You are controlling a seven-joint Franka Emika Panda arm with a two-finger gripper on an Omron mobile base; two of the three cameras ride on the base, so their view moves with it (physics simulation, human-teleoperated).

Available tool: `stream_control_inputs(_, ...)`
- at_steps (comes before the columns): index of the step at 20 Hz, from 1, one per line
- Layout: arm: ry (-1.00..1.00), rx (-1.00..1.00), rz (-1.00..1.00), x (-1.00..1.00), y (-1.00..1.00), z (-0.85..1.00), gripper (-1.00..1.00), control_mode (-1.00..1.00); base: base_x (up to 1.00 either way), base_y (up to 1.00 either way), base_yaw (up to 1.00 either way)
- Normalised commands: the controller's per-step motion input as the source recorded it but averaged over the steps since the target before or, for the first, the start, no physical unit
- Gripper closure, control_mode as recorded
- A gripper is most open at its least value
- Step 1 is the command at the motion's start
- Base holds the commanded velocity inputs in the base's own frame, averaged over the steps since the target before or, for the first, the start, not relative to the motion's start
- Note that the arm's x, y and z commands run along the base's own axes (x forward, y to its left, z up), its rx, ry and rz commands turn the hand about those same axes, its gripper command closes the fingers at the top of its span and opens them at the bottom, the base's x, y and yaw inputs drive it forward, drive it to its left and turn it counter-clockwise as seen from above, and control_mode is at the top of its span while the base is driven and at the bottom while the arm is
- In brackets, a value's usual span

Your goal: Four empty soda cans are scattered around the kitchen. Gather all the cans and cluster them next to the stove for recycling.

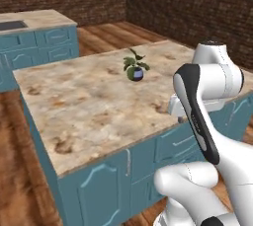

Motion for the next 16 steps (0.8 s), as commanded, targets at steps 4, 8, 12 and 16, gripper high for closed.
stream_control_inputs(4, 0.00, 0.00, 0.00, 0.00, 0.00, 0.00, -1.00, 1.00, 0.12, -1.00, 0.12)
stream_control_inputs(8, 0.00, 0.00, 0.00, 0.00, 0.00, 0.00, -1.00, 1.00, 0.13, -1.00, 0.12)
stream_control_inputs(12, 0.00, 0.00, 0.00, 0.00, 0.00, 0.00, -1.00, 1.00, 0.12, -1.00, 0.11)
stream_control_inputs(16, 0.00, 0.00, 0.00, 0.00, 0.00, 0.00, -1.00, 1.00, 0.05, -1.00, 0.12)
